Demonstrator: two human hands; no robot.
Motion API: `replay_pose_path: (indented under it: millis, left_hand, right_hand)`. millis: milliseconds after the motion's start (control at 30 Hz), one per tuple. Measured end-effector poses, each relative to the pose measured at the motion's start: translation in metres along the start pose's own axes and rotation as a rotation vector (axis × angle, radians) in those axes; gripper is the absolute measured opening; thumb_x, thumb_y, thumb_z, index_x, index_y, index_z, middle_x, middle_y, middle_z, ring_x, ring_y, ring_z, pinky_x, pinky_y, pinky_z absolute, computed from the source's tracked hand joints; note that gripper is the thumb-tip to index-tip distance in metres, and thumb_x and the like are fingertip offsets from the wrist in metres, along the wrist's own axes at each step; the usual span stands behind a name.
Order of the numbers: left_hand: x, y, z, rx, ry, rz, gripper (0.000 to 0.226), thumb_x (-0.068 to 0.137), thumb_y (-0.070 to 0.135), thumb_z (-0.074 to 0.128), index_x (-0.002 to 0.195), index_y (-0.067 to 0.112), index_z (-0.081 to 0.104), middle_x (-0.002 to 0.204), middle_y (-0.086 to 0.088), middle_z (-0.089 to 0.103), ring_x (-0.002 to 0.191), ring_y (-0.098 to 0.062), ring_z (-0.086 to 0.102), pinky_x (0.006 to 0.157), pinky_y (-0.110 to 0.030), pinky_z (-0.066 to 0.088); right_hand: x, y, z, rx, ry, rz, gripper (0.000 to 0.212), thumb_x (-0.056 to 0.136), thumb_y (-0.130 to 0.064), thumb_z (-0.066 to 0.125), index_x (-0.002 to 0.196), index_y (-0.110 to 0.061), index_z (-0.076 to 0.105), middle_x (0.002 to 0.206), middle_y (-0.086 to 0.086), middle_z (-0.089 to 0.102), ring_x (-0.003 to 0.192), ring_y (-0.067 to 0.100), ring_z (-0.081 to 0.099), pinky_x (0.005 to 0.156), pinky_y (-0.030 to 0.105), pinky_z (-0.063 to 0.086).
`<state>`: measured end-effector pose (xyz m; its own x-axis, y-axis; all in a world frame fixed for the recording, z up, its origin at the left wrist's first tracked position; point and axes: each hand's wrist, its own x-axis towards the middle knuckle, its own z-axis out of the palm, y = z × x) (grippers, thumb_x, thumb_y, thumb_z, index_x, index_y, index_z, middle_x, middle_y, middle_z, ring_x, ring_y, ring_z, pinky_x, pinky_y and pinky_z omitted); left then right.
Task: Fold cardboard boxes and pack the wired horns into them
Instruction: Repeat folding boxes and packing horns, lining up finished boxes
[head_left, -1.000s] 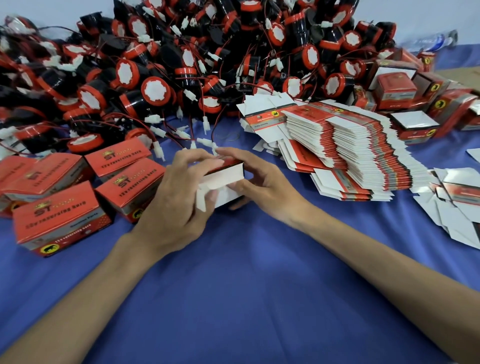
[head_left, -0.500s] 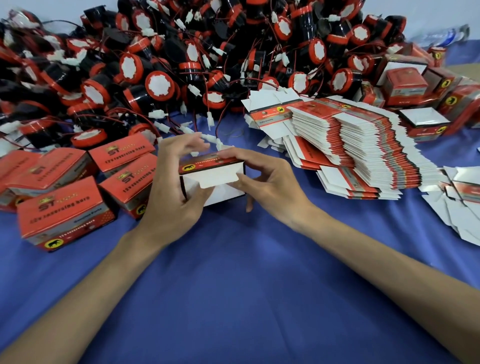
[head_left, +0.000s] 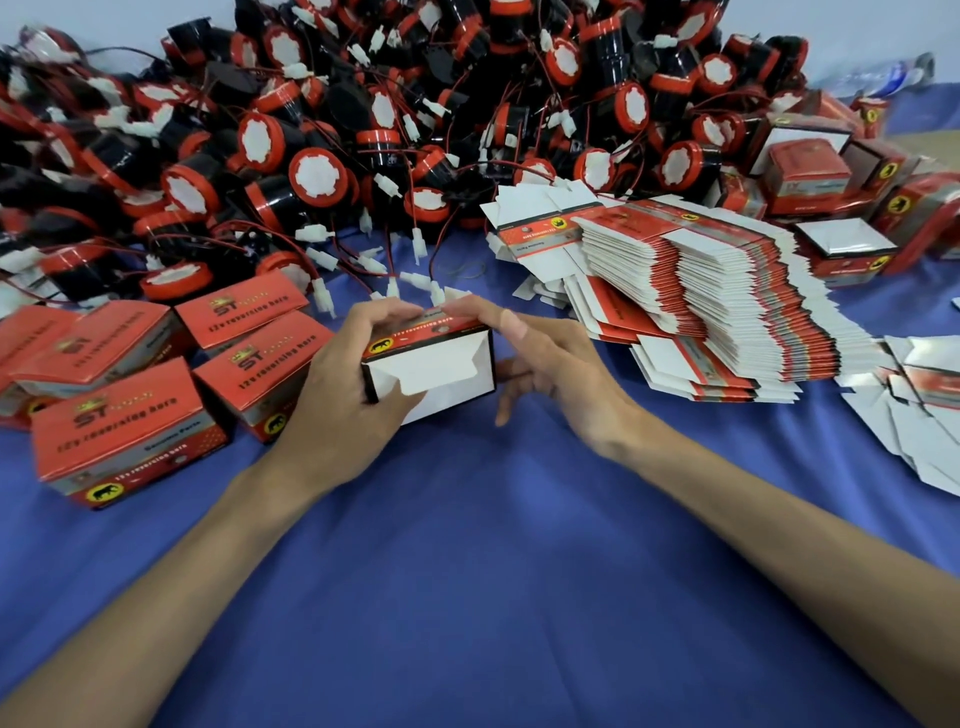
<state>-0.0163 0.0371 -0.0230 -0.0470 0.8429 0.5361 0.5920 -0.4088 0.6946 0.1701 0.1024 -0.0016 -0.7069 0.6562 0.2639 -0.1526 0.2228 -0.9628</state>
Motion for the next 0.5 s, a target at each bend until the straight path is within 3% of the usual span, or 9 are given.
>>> replay_pose_path:
  millis: [133, 200, 267, 333, 400, 500]
  left_hand:
    - [0.000, -0.002, 0.000, 0.017, 0.015, -0.019, 0.046, 0.078, 0.009, 0.061, 0.119, 0.023, 0.047, 0.114, 0.021, 0.055, 0.104, 0.003, 0.056, 0.087, -0.014, 0.044]
    - [0.000, -0.002, 0.000, 0.026, 0.021, -0.017, 0.047, 0.078, 0.008, 0.061, 0.119, 0.026, 0.047, 0.114, 0.023, 0.054, 0.104, 0.005, 0.055, 0.085, -0.011, 0.043]
    - [0.000, -0.001, 0.000, 0.027, 0.017, -0.012, 0.049, 0.077, 0.006, 0.061, 0.118, 0.029, 0.046, 0.113, 0.024, 0.054, 0.103, 0.010, 0.054, 0.083, -0.007, 0.042]
    - [0.000, 0.000, 0.000, 0.021, 0.012, -0.014, 0.053, 0.075, 0.001, 0.060, 0.117, 0.031, 0.046, 0.112, 0.025, 0.054, 0.102, 0.012, 0.054, 0.081, -0.006, 0.042]
    - [0.000, 0.002, 0.001, 0.018, 0.000, -0.015, 0.058, 0.071, -0.001, 0.056, 0.117, 0.031, 0.044, 0.111, 0.026, 0.053, 0.102, 0.016, 0.052, 0.079, -0.004, 0.042]
    - [0.000, 0.004, 0.001, -0.014, -0.028, -0.009, 0.056, 0.070, 0.014, 0.056, 0.119, 0.037, 0.041, 0.111, 0.032, 0.052, 0.105, 0.016, 0.051, 0.080, -0.004, 0.042]
  right_hand:
    - [0.003, 0.000, 0.003, -0.079, 0.053, 0.012, 0.033, 0.079, -0.049, 0.058, 0.112, -0.048, 0.061, 0.117, -0.017, 0.065, 0.072, 0.024, 0.060, 0.053, 0.026, 0.052]
    - [0.004, 0.001, 0.003, -0.091, 0.056, 0.029, 0.041, 0.075, -0.051, 0.060, 0.115, -0.045, 0.060, 0.123, -0.013, 0.063, 0.085, 0.028, 0.061, 0.055, 0.027, 0.052]
    - [0.004, 0.001, 0.002, -0.097, 0.040, 0.047, 0.048, 0.072, -0.052, 0.062, 0.118, -0.042, 0.058, 0.128, -0.007, 0.061, 0.088, 0.022, 0.063, 0.057, 0.028, 0.051]
    - [0.003, 0.001, 0.001, -0.116, 0.030, 0.054, 0.052, 0.073, -0.045, 0.069, 0.123, -0.039, 0.057, 0.125, -0.004, 0.063, 0.073, 0.015, 0.062, 0.055, 0.027, 0.049]
    - [0.002, 0.004, 0.001, -0.158, 0.041, 0.050, 0.054, 0.076, -0.033, 0.073, 0.128, -0.035, 0.056, 0.118, -0.002, 0.065, 0.060, 0.022, 0.057, 0.052, 0.025, 0.047]
    - [0.002, 0.010, 0.001, -0.192, 0.077, 0.010, 0.054, 0.080, -0.021, 0.075, 0.131, -0.026, 0.056, 0.111, -0.005, 0.067, 0.051, 0.009, 0.055, 0.049, 0.013, 0.043]
